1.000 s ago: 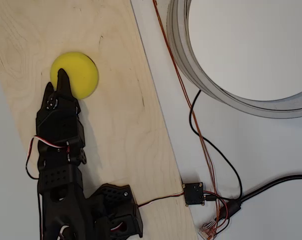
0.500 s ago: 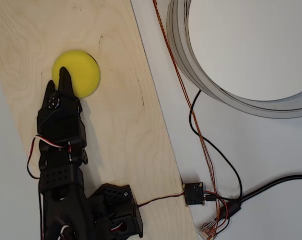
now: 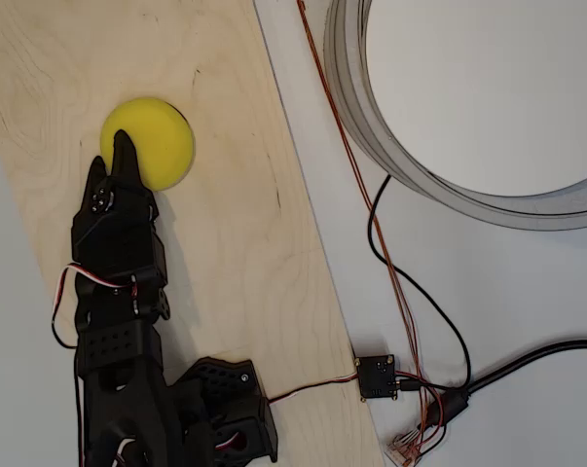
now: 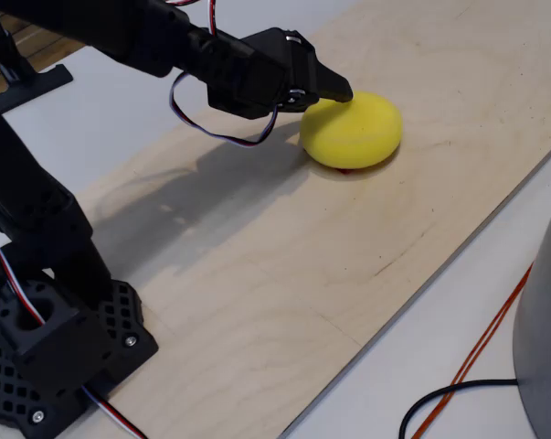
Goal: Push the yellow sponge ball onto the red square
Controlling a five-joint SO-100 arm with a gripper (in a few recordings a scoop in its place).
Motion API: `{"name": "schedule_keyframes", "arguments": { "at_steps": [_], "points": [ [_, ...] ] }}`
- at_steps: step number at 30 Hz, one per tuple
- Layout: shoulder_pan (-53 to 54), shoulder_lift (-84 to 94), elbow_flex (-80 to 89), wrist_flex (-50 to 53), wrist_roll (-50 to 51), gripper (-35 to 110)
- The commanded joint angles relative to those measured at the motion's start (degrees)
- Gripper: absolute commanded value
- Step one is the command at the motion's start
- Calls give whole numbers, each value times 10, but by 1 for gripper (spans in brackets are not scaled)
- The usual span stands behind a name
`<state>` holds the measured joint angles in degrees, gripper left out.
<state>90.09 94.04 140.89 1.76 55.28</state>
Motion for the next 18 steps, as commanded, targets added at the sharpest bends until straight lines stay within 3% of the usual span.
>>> {"name": "schedule_keyframes", "arguments": {
  "at_steps": [1, 18],
  "points": [
    [9, 33, -1, -2, 4, 19],
    [12, 119, 25, -4, -4, 19]
  ]
}}
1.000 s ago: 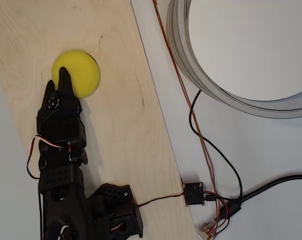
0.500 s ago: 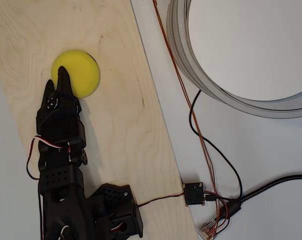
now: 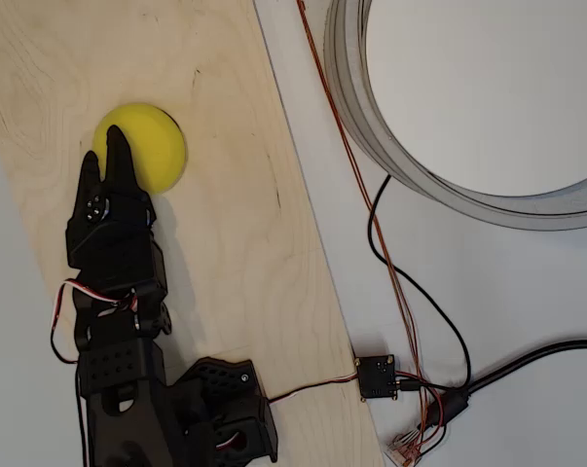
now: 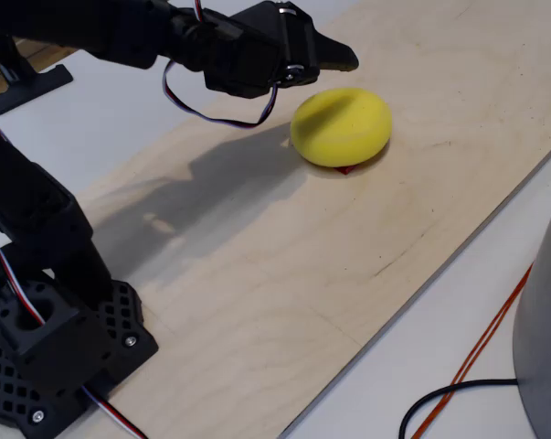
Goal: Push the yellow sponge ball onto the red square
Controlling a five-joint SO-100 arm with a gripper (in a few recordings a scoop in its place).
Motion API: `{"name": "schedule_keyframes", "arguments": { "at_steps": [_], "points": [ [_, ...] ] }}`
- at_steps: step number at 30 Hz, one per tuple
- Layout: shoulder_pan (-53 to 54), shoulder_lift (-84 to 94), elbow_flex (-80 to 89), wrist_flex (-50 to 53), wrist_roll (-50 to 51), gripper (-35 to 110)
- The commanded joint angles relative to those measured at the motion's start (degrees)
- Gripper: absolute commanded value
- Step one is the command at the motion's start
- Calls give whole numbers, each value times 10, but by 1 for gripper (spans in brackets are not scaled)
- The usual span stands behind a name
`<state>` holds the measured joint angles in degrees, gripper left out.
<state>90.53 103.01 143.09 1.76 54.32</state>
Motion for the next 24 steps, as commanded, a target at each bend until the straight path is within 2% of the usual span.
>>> {"name": "schedule_keyframes", "arguments": {
  "at_steps": [1, 14, 19, 24],
  "points": [
    [8, 29, 5, -4, 6, 19],
    [41, 105, 25, -8, -18, 19],
    [53, 186, 21, -18, -136, 19],
    [35, 273, 5, -25, -300, 19]
  ]
}}
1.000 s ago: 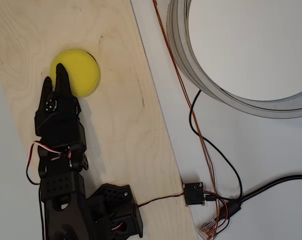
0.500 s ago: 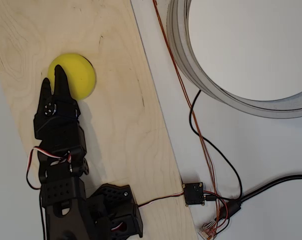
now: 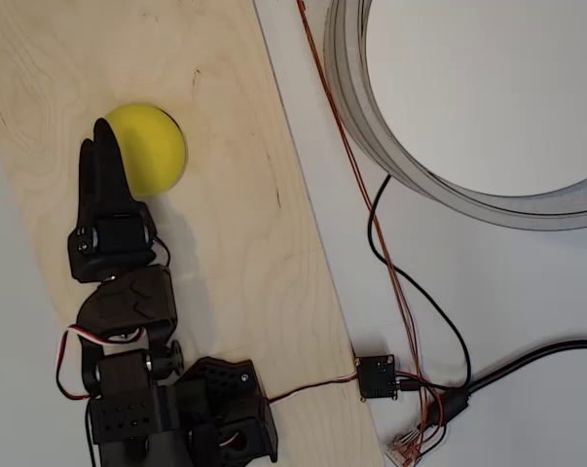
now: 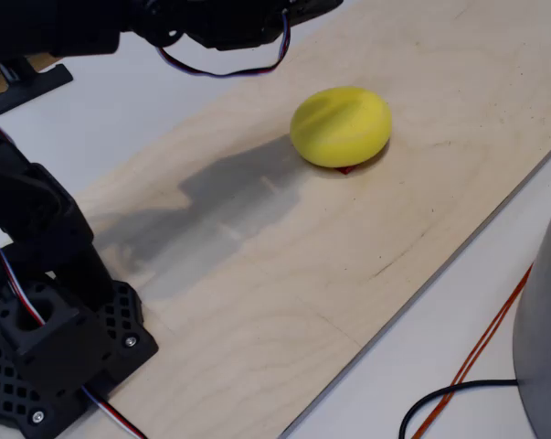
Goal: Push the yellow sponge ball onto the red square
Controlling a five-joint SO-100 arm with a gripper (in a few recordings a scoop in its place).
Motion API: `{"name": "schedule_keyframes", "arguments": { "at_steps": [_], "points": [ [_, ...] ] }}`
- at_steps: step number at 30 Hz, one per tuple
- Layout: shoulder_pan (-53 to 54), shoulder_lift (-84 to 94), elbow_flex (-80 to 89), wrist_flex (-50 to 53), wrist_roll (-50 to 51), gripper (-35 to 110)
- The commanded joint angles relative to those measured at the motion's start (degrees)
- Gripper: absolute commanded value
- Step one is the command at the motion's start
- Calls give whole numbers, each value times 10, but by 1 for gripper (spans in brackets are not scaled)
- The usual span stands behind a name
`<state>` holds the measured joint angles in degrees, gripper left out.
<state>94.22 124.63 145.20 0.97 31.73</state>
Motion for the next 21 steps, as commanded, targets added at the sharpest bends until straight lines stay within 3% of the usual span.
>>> {"name": "schedule_keyframes", "arguments": {
  "at_steps": [1, 12, 21],
  "points": [
    [-10, 72, -19, -18, -110, 20],
    [-67, 120, -70, -18, -278, 30],
    [-75, 77, -122, -15, -294, 29]
  ]
}}
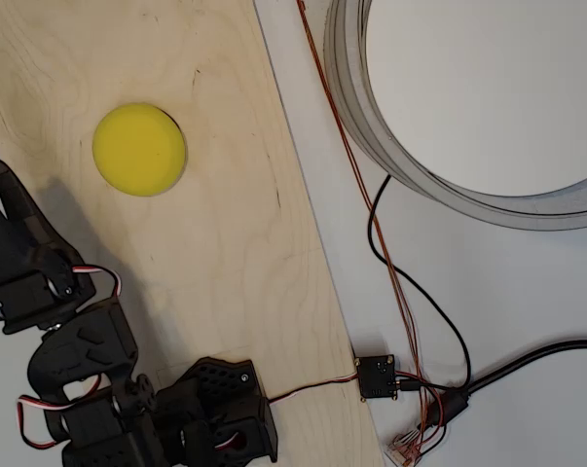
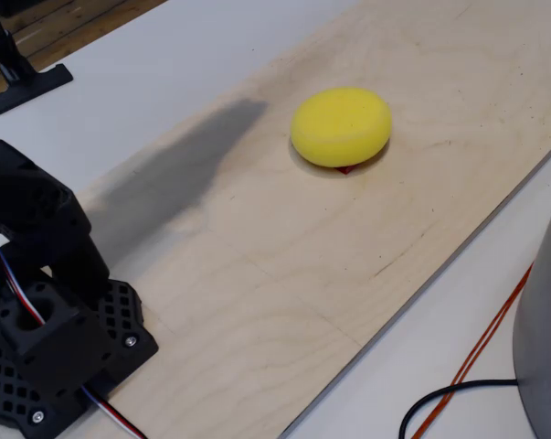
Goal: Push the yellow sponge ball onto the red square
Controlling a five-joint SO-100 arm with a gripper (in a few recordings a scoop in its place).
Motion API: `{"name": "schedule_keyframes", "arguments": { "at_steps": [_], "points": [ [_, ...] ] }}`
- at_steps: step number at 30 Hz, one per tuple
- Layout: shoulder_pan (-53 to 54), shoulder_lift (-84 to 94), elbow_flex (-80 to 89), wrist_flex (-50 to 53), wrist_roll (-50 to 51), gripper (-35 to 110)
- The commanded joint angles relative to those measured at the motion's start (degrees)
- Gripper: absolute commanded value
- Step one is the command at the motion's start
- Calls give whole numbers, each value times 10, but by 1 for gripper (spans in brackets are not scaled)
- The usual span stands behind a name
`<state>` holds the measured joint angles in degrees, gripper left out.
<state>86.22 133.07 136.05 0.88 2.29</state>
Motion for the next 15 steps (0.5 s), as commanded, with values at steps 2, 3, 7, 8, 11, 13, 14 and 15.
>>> {"name": "schedule_keyframes", "arguments": {
  "at_steps": [2, 3, 7, 8, 11, 13, 14, 15],
  "points": [
    [5, -18, -43, -13, -6, 28],
    [5, -23, -47, -13, -5, 27],
    [6, -31, -54, -13, -9, 27],
    [7, -32, -54, -13, -9, 27],
    [9, -34, -56, -13, -8, 26],
    [10, -34, -57, -13, -9, 26],
    [11, -34, -57, -13, -7, 26],
    [11, -34, -57, -13, -7, 26]
  ]
}}
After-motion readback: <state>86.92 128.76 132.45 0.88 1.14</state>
